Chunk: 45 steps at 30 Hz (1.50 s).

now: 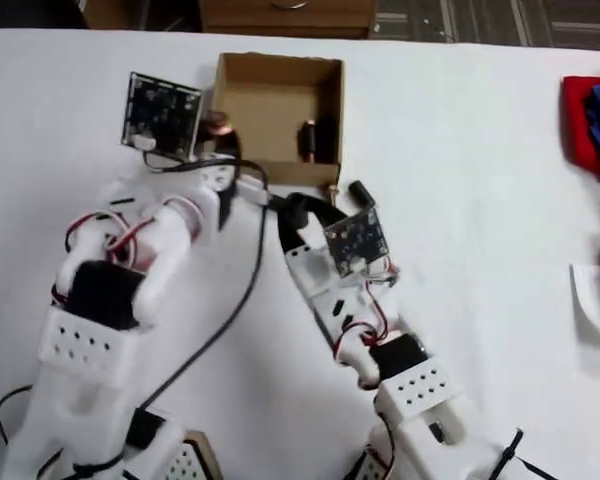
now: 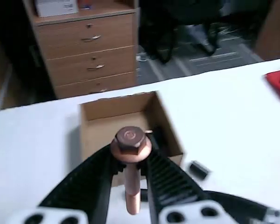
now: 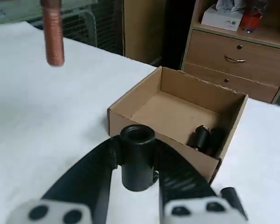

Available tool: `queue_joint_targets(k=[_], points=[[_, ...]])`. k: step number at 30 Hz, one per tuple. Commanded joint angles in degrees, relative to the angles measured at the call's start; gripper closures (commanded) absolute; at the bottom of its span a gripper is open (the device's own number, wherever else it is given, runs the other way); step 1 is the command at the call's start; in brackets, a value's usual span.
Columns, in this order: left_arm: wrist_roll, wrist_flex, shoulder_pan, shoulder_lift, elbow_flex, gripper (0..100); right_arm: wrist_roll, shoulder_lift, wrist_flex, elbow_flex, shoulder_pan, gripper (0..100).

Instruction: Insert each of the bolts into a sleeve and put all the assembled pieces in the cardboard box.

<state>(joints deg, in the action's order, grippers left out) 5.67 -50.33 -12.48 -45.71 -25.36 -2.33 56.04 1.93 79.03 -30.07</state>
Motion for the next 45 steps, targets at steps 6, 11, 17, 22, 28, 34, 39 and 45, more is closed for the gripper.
queue_joint_targets(k=[6, 11, 17, 22, 28, 34, 39, 45], points=[[6.1, -1.5, -3.3, -1.8, 6.4, 97, 10.2, -4.2, 4.9, -0.9, 2.2, 97.5], [6.1, 0.2, -6.2, -1.8, 6.3, 97, 10.3, -14.8, 11.8, -4.4, 1.4, 97.5], [6.1, 2.4, -6.8, 3.9, 6.6, 97, 10.2, -19.3, 11.5, -7.4, -0.9, 97.5], [5.9, 3.3, -7.2, 8.0, 7.7, 97, 10.2, -12.8, 6.4, -7.4, -0.8, 97.5], [6.0, 3.3, -7.2, 8.8, 8.5, 97, 10.2, -2.3, -0.6, -7.4, -0.7, 97.5], [6.0, 3.3, -7.2, 8.8, 8.2, 97, 10.1, -1.2, -1.5, -7.4, -1.0, 97.5], [6.0, 3.3, -7.2, 8.9, 8.1, 97, 10.1, -1.2, -1.5, -7.4, -1.5, 97.5], [6.0, 3.3, -7.3, 8.9, 7.6, 97, 10.0, -1.2, -2.6, -7.4, -5.1, 97.5]])
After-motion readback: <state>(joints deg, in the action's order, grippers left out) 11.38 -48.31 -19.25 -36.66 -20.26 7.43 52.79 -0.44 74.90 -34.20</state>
